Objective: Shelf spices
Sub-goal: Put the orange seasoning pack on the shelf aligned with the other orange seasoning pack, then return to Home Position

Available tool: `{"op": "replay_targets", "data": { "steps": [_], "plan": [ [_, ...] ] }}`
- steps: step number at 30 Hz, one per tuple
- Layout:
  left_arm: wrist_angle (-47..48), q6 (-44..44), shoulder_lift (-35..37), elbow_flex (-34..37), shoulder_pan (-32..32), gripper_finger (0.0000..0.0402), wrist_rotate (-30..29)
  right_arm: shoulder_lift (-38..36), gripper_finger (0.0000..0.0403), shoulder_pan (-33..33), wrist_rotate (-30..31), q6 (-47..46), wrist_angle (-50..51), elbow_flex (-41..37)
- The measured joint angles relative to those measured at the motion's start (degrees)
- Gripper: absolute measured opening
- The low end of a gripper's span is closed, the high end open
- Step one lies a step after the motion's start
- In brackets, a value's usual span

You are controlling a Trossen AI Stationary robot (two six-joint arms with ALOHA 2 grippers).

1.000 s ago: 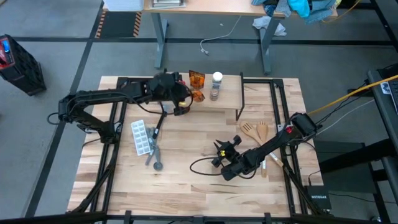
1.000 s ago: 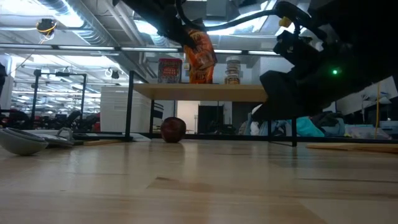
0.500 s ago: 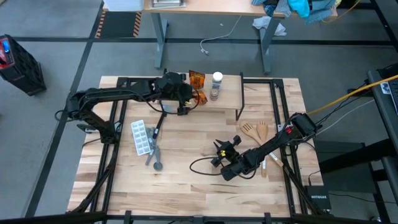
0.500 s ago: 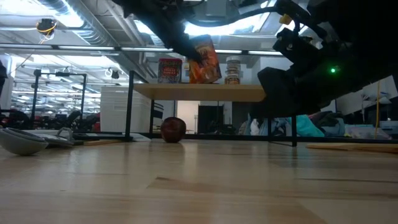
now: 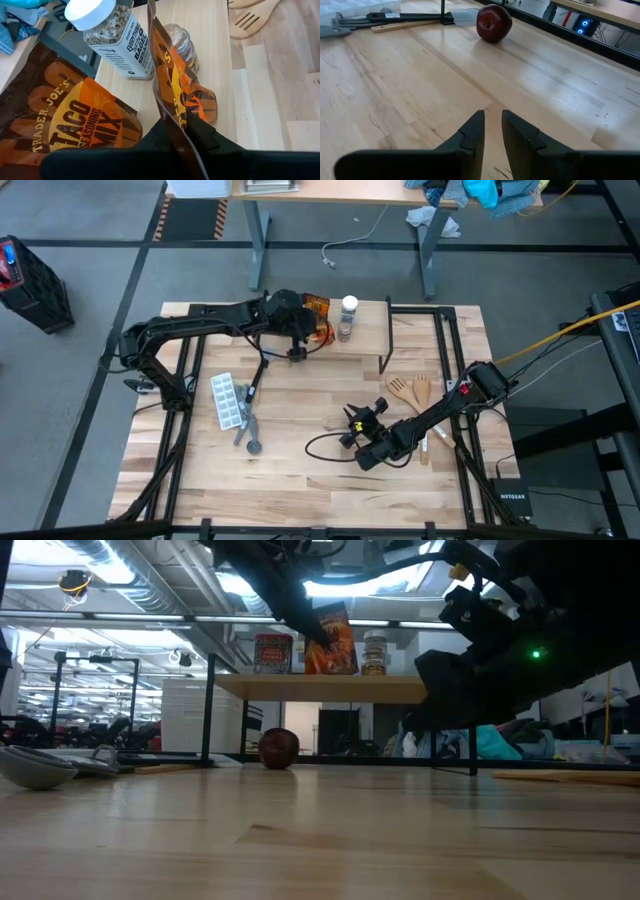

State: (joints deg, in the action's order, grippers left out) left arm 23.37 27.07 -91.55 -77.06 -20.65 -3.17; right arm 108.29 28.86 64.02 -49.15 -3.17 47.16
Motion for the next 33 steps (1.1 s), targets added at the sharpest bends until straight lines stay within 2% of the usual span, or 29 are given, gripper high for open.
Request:
{"op": "replay_targets", "data": {
  "steps": [4,8,15,33],
  "plan": [
    [-0.04,-0.02,0.04,0.0,-0.3,0.001,-0.01,0.0,0.0072,0.0,-0.02,0.01,0.12,0.0],
    [-0.44,-0.02,0.04,0.0,-0.3,0.0026,-0.37,0.0,0.0072,0.0,-0.05,0.01,0.1,0.0],
    [-0.44,-0.35,0.04,-2.71,-0.3,0.0048,-4.63,0.0,0.0072,0.0,-0.07,0.01,0.12,0.0],
    [-0.69,-0.94,0.07,-6.67,-0.35,0.006,-5.15,0.0,0.0072,-0.01,-0.13,0.13,0.3,0.0]
  ]
}}
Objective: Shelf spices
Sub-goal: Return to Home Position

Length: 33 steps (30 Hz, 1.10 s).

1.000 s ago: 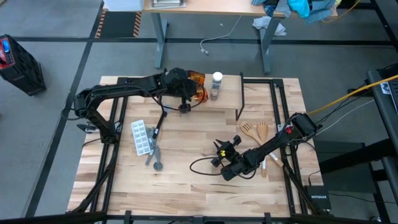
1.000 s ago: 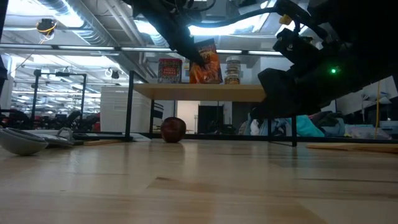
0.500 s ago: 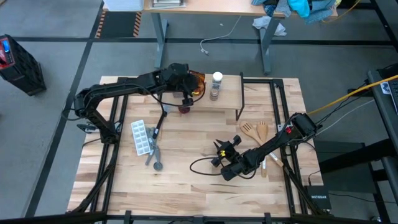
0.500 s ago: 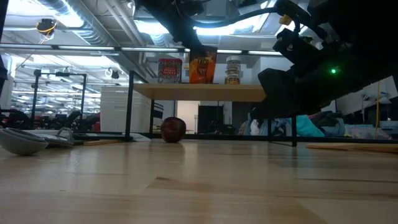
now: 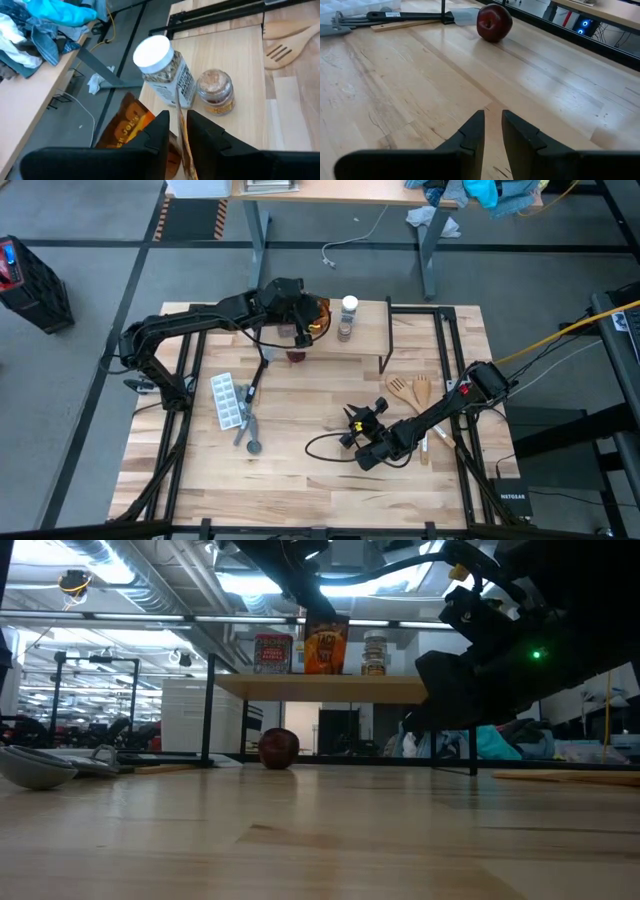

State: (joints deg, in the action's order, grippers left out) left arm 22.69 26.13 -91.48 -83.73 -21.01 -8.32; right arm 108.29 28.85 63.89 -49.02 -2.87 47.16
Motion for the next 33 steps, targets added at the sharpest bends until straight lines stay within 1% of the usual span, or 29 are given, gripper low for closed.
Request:
{"op": "replay_targets", "data": {
  "steps": [10,15,19,21,24,26,30,33],
  "plan": [
    [-1.51,1.46,0.07,-2.81,-0.11,0.006,-0.19,0.0,0.0072,0.01,-0.01,0.01,0.0,0.0],
    [-2.17,1.46,0.07,-5.24,-0.12,0.006,-2.3,0.0,0.0072,0.01,-0.01,0.02,0.02,0.0],
    [-1.51,1.53,0.1,-7.82,-0.12,0.006,-3.04,-0.01,0.0072,0.01,0.11,0.03,0.62,0.0],
    [0.06,1.53,0.92,-8.76,-0.1,0.006,-3.28,-0.63,0.0072,0.06,0.84,0.05,2.79,0.0],
    [3.57,1.38,3.35,-10.03,0.22,0.006,-3.97,-3.58,0.0072,0.06,1.3,0.07,7.42,0.0],
    [6.78,1.36,5.85,-10.57,0.41,0.006,-5.1,-6.33,0.0072,0.06,3.05,0.07,10.49,0.0],
    [13.22,0.87,11.95,-10.9,0.39,0.006,-5.88,-14.12,0.0072,0.06,7.57,0.46,18.77,0.0],
    [18.48,-1.92,17.3,-10.9,0.56,0.006,-5.94,-20.53,0.0072,0.06,7.88,3.05,24.64,0.02]
  ]
}}
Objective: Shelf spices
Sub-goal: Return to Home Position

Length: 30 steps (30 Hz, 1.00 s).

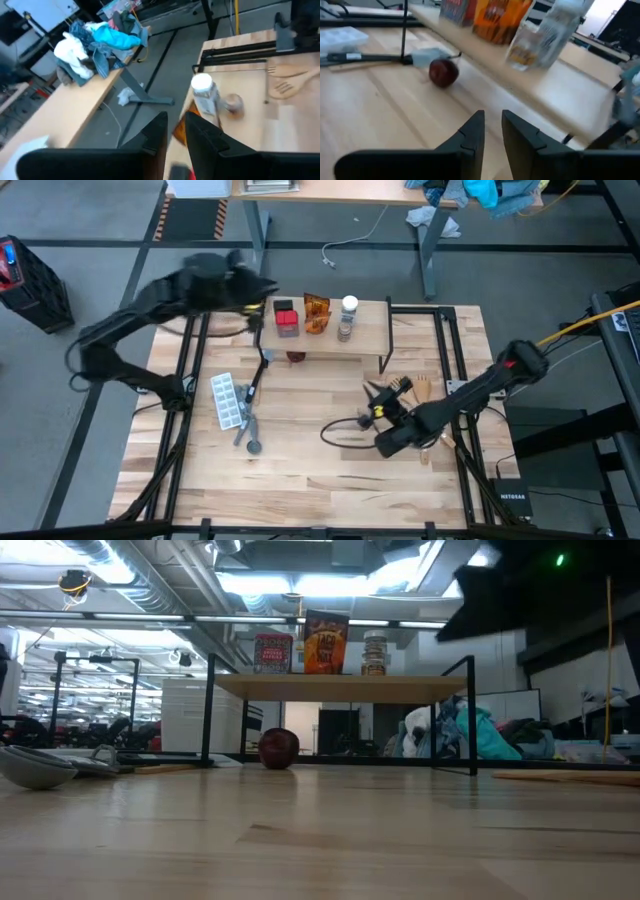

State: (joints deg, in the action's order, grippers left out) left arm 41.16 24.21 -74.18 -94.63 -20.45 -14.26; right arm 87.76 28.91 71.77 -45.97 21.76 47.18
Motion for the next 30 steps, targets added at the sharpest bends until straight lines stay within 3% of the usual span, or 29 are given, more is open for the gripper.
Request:
{"op": "replay_targets", "data": {
  "steps": [8,19,24,30],
  "plan": [
    [17.87,-9.14,14.24,0.0,0.04,0.006,0.08,-16.27,0.0072,1.75,-0.68,14.25,5.43,0.0],
    [35.03,-25.77,28.92,0.0,0.04,0.006,0.28,-36.32,0.0072,10.02,-0.16,43.69,-3.12,0.02],
    [38.77,-28.05,35.38,1.44,0.04,0.006,3.8,-44.12,0.0072,14.16,0.01,48.83,-5.72,0.04],
    [37.7,-31.23,44.29,9.83,0.04,0.006,14.9,-51.42,0.0072,19.8,-6.56,48.58,-4.35,0.04]
  ]
}}
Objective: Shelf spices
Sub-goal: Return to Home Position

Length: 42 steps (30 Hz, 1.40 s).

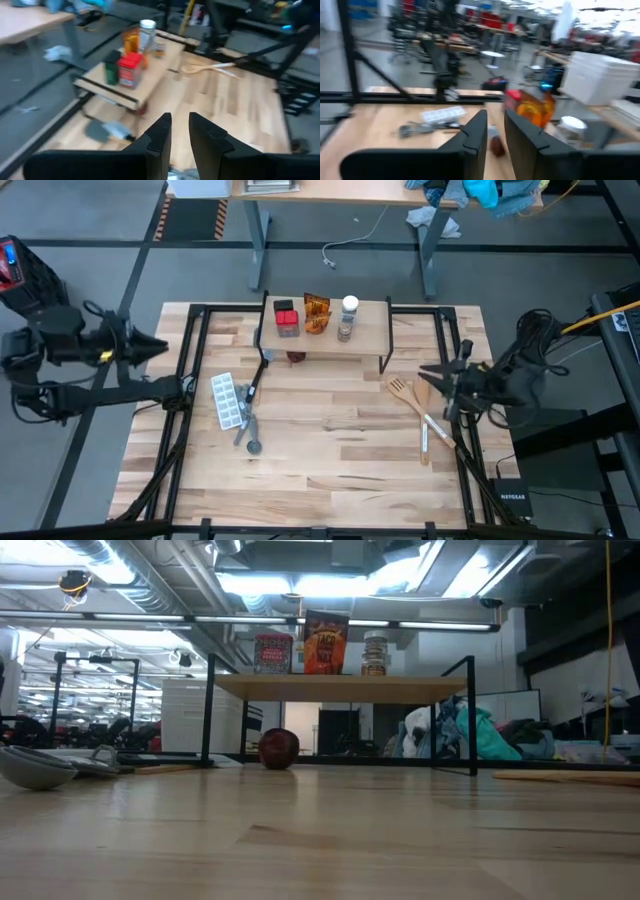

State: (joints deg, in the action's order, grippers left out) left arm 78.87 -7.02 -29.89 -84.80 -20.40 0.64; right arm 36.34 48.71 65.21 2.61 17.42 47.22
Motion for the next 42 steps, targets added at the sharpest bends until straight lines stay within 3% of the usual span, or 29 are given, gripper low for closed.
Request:
{"op": "replay_targets", "data": {
  "steps": [10,16,23,27,32,35,42],
  "plan": [
    [-19.07,-2.78,14.95,25.9,0.0,0.006,12.95,-2.12,0.0072,1.53,-4.81,-14.76,12.57,0.0],
    [-27.15,-4.67,21.05,39.19,-0.02,0.006,16.38,0.12,0.0072,1.55,-3.77,-21.32,17.6,0.0],
    [-43.46,-5.84,29.12,53.12,0.02,0.006,27.32,4.11,0.0072,1.55,-0.24,-30.11,23.12,-0.04],
    [-45.9,-6.35,29.37,58.17,0.06,0.006,27.62,6.42,0.0072,1.55,-0.21,-31.75,23.52,-0.07],
    [-56.07,-6.52,29.51,65.42,0.11,0.006,30.68,8.56,0.0072,1.58,1.91,-33.01,22.28,-1.05],
    [-62.8,-7.58,29.53,69.27,0.36,0.006,33.45,8.57,0.0072,1.57,2.32,-34.5,20.83,-3.63],
    [-70.85,-9.43,29.51,74.94,2.37,0.006,33.9,8.53,0.0072,1.58,2.73,-35.74,13.62,-10.49]
  ]
}}
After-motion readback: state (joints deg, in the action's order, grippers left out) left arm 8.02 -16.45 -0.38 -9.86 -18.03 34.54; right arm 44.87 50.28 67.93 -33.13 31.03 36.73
